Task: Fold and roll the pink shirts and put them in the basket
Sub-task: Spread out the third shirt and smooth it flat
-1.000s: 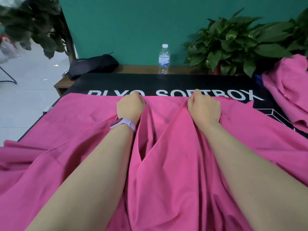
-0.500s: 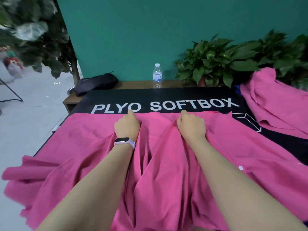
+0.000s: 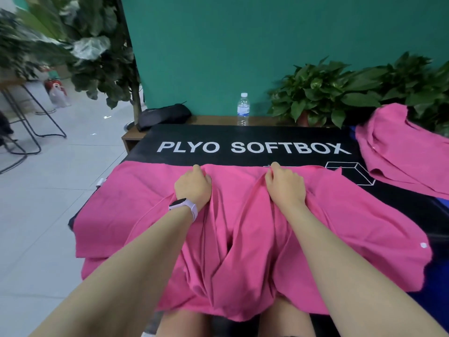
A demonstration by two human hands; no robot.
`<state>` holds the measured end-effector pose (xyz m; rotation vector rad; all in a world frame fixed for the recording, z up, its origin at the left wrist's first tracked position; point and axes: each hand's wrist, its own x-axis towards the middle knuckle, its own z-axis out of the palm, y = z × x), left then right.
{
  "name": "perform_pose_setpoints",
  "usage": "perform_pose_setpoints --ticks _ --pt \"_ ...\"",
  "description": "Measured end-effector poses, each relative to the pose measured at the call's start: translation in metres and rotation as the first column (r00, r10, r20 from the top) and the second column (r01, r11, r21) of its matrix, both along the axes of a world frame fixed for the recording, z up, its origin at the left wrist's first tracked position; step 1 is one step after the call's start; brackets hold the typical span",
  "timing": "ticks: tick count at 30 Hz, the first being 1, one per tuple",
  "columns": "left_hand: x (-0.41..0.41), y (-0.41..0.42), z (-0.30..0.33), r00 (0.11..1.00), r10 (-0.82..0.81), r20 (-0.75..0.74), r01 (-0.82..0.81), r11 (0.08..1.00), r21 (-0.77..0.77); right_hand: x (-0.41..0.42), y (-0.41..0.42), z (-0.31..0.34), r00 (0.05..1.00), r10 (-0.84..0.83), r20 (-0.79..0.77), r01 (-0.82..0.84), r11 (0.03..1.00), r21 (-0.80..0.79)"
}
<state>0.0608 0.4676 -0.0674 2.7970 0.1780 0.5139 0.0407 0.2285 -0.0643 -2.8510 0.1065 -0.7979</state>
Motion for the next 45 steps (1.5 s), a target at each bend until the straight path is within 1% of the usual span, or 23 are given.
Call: perform_pose_setpoints --ticks 3,5,7,8,10,12,13,15,17,19,21,25,28,29,30,32,33,37,40,42,45 --pt "-0.013 0.006 0.0 0.998 0.062 0.006 -0.063 0.997 0.033 0.001 -0.002 0.0 0.999 0.029 0.016 -0.029 1.0 -0.001" --pt "-0.018 0.006 0.001 0.998 0.061 -0.012 -0.06 0.997 0.051 0.003 -0.003 0.0 0.999 0.049 -0.006 -0.049 0.999 0.019" --pt "-0.018 0.005 0.008 0.999 0.026 0.02 -0.025 1.0 -0.011 0.002 -0.003 0.001 0.997 0.067 -0.022 -0.066 0.996 0.052" --pt "-0.017 0.003 0.014 0.997 0.014 0.078 -0.01 0.998 -0.061 0.002 -0.003 0.001 0.996 0.079 -0.032 -0.077 0.995 0.067" --pt "-0.011 0.0 0.033 0.965 0.04 0.26 0.005 0.985 -0.17 0.002 -0.005 0.001 0.994 0.094 -0.06 -0.088 0.993 0.082" --pt "0.001 -0.003 0.057 0.897 0.099 0.431 0.026 0.961 -0.276 0.003 -0.005 0.0 0.993 0.092 -0.071 -0.085 0.992 0.094" --pt "0.01 -0.004 0.069 0.863 0.116 0.492 0.043 0.953 -0.299 0.004 -0.005 0.0 0.993 0.089 -0.075 -0.081 0.992 0.097" --pt "0.032 -0.004 0.089 0.816 0.116 0.566 0.057 0.958 -0.28 0.007 -0.005 0.0 0.994 0.08 -0.079 -0.073 0.993 0.094" --pt "0.057 -0.004 0.101 0.805 0.101 0.585 0.037 0.975 -0.218 0.008 -0.006 0.001 0.994 0.075 -0.08 -0.068 0.993 0.095" --pt "0.083 -0.004 0.101 0.823 0.072 0.563 0.005 0.991 -0.133 0.009 -0.007 0.001 0.995 0.07 -0.078 -0.061 0.992 0.106" --pt "0.108 -0.003 0.093 0.864 0.057 0.501 -0.03 0.998 -0.061 0.011 -0.007 0.001 0.995 0.064 -0.073 -0.054 0.99 0.127" --pt "0.133 -0.009 0.049 0.944 0.051 0.326 -0.055 0.998 0.005 0.015 -0.005 -0.002 0.996 0.052 -0.066 -0.041 0.987 0.153" --pt "0.145 -0.009 0.007 0.987 0.036 0.154 -0.051 0.995 0.091 0.019 -0.008 -0.003 0.995 0.036 -0.092 -0.024 0.991 0.134" --pt "0.149 -0.008 -0.001 0.993 0.037 0.115 -0.046 0.995 0.083 0.02 -0.009 -0.004 0.994 0.032 -0.1 -0.02 0.992 0.122" --pt "0.153 -0.007 -0.005 0.995 0.038 0.097 -0.043 0.998 0.044 0.02 -0.009 -0.005 0.994 0.03 -0.105 -0.018 0.994 0.109" --pt "0.157 -0.008 -0.007 0.995 0.046 0.087 -0.043 0.999 -0.033 0.018 -0.007 -0.006 0.995 0.028 -0.093 -0.018 0.995 0.101" --pt "0.157 -0.009 -0.008 0.994 0.055 0.096 -0.051 0.998 -0.044 0.017 -0.005 -0.005 0.998 0.032 -0.061 -0.025 0.993 0.114" --pt "0.155 -0.01 -0.007 0.992 0.065 0.112 -0.061 0.997 -0.042 0.024 -0.015 0.021 0.991 -0.027 0.132 0.012 0.993 0.115" --pt "0.155 -0.009 -0.007 0.99 0.062 0.127 -0.057 0.997 -0.048 0.045 -0.041 0.056 0.968 -0.11 0.225 0.088 0.991 0.102" --pt "0.154 -0.008 -0.006 0.988 0.064 0.14 -0.057 0.997 -0.051 0.06 -0.06 0.073 0.959 -0.174 0.224 0.17 0.985 0.038" --pt "0.152 -0.008 -0.004 0.989 0.055 0.138 -0.044 0.996 -0.079 0.075 -0.086 0.078 0.961 -0.259 0.097 0.262 0.965 -0.016"
